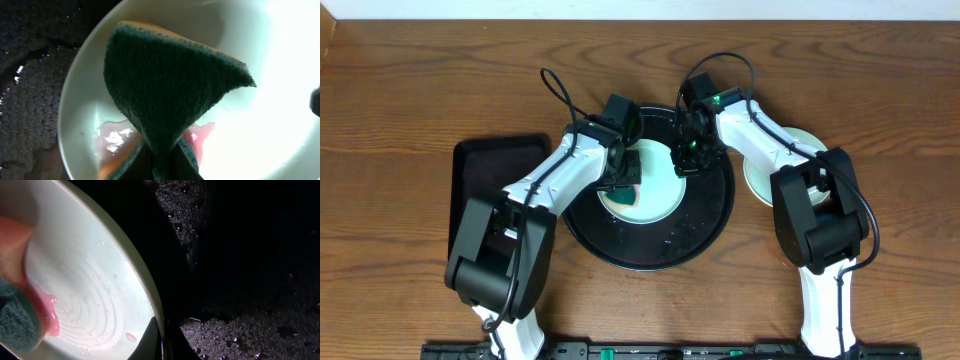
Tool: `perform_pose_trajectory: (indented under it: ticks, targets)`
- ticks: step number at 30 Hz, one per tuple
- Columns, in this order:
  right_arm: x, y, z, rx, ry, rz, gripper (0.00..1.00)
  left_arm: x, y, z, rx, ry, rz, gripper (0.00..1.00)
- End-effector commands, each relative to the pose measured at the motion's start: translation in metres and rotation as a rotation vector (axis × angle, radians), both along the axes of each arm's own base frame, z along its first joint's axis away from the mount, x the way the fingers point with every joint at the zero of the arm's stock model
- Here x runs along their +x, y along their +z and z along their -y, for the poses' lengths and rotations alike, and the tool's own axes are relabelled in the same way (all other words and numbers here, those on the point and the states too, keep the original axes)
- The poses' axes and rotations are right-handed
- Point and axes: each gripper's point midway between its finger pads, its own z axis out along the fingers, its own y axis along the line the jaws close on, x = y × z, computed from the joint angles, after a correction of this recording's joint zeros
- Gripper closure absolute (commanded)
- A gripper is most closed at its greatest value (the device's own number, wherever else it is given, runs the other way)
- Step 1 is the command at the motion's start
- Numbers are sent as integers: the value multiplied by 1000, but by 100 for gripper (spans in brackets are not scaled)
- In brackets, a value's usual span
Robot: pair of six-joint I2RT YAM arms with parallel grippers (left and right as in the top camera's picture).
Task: Clean dirty plates on tray and stack at the side
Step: 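Scrub the green plate with the sponge in the left gripper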
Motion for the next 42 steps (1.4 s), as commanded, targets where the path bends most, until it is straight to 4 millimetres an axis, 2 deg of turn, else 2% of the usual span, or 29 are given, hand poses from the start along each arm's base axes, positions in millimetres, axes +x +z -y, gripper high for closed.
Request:
perform_pose_trajectory:
  ticks: [1,5,8,11,14,18,22,25,34,38,42]
  targets:
    - [-22,-18,-9,-17,38,-57,99,-24,-11,21,-85,-8,-114,92]
    - [-22,-18,-9,-19,38,-55,99,-35,5,59,-309,-171,-143,93]
    - [-21,-18,-9,-18,38,-54,99,-28,8,66,-344,-221,-100,93]
    - [-22,-18,-9,-19,38,-55,99,-10,8,63,-324,-214,-25,93]
    - [-22,-18,-9,-19,38,-55,99,12,2,41,-213,-140,49,93]
    - [-22,-18,-9,-19,38,-55,99,34,-6,-16,47,55,119,93]
    - [-22,-19,-9,-19,38,-54,99,33,-7,-55,221,175,129,93]
    - [-22,-19,-9,-19,37,-54,99,22,-9,-60,251,167,85,93]
    - [-22,-19,-9,-26,40,-52,99,-35,-15,-43,153,90,-171,92]
    - [-22,-19,-9,-25,40,-52,99,-45,-12,-12,-21,-76,-216,93]
    - [-22,-19,-9,-26,40,-52,99,-40,0,28,-249,-261,-161,92]
